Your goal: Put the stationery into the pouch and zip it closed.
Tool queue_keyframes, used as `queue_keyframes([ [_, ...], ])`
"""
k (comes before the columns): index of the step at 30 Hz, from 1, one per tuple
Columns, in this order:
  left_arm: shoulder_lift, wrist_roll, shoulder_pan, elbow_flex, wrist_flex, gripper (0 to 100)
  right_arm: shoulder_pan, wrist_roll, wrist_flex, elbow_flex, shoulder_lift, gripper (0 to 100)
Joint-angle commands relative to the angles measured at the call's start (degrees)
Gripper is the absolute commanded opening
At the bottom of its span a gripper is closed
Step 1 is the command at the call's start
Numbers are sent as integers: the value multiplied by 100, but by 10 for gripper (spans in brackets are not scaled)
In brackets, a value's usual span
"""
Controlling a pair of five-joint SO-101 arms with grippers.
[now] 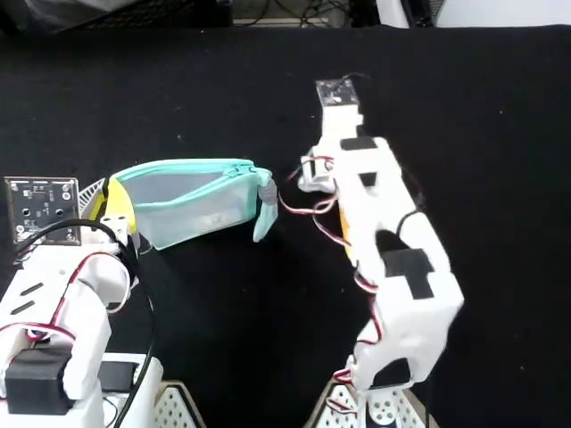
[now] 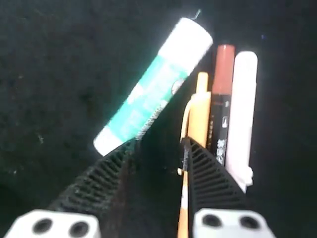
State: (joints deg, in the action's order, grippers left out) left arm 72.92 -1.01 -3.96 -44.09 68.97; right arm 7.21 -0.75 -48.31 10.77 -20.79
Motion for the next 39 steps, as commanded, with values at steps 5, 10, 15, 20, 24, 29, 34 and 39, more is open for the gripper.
queue_keyframes([
  [5, -158, 18, 40, -919, 79, 33, 114, -132, -334, -523, 31, 142],
  [10, -158, 18, 40, -919, 79, 33, 105, -149, -492, -514, 444, 143],
  [15, -158, 18, 31, -919, 88, 33, 114, -492, -396, -769, 664, 143],
  [20, -132, 18, 13, -919, 79, 33, 149, -1600, -369, -1270, 286, 143],
  [24, -141, 18, 31, -919, 79, 33, 149, -1644, -413, -1886, -497, 143],
  [29, -123, 18, 40, -919, 79, 33, 220, -1644, -949, -2791, -1473, 143],
  [34, -114, 18, 40, -919, 79, 33, 246, -1626, -1503, -3943, -2396, 143],
  [39, -114, 18, 40, -919, 79, 33, 237, -1600, -2136, -5077, -3257, 140],
])
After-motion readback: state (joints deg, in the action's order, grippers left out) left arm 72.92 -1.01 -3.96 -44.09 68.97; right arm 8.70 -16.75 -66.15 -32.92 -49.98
